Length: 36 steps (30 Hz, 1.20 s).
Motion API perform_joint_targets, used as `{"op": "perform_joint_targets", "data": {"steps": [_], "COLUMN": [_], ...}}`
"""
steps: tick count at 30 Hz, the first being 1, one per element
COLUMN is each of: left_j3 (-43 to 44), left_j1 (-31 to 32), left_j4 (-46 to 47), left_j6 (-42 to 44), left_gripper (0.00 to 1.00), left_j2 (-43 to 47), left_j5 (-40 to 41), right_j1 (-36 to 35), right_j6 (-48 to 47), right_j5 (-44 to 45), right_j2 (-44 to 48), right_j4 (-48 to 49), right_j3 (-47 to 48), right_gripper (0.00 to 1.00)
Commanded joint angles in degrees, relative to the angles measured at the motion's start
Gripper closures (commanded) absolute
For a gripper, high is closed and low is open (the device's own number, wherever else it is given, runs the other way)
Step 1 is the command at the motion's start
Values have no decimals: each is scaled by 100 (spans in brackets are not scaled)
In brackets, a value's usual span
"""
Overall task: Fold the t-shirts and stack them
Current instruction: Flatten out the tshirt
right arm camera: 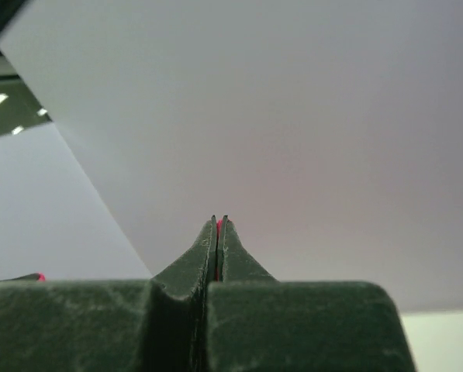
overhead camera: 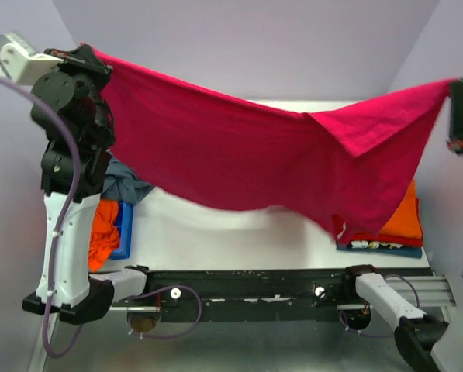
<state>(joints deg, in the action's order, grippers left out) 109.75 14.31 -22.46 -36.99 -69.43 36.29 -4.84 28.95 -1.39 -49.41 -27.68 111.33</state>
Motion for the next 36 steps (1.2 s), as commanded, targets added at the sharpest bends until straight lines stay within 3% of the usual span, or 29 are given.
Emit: {"op": "perform_joint_targets", "data": {"steps": [1, 3, 5, 7, 11, 14, 17, 23, 26, 32, 36], "left_j3": [-550, -770, -405, 576, 3372, 4202, 3346, 1148, -178, -2526, -3950], "left_j1": [-24, -24, -33, -59, -165, -419, -586, -692, -666, -604, -604], "left_j4": [-190, 74, -64, -573, -1208, -1103, -543, 479, 978, 1674, 2008], "left_j6": [52, 8, 25, 95, 332, 316, 280, -43, -413, -554, -660], "left_gripper": [100, 100, 100, 100, 100, 100, 100, 100, 100, 100, 100], "left_j2": [-966, -1360, -1992, -2757, -4094, -4272, -3633, -2884, -2542, -1839, -1390], "left_j5": [97, 80, 45, 53, 54, -350, -158, -666, -1246, -801, -571], "right_j1": [36, 27, 27, 36, 167, 675, 1107, 1512, 1521, 1530, 1530], "right_j6": [286, 322, 313, 235, 260, 838, 1349, 1894, 2088, 1597, 1745], "right_j5": [-52, -483, -608, -521, -458, -1738, -2356, -3067, -3595, -3377, -3132], "right_j2": [-1420, -1991, -2667, -3213, -4163, -4848, -5026, -4798, -4457, -3376, -2497], "right_j4": [-624, -694, -922, -1011, -1029, -827, -564, 193, 815, 957, 1247], "right_j3": [-506, -472, -43, 684, 2293, 3330, 3555, 2334, 985, -1408, -3367], "right_gripper": [99, 99, 99, 99, 99, 99, 99, 99, 99, 99, 99]}}
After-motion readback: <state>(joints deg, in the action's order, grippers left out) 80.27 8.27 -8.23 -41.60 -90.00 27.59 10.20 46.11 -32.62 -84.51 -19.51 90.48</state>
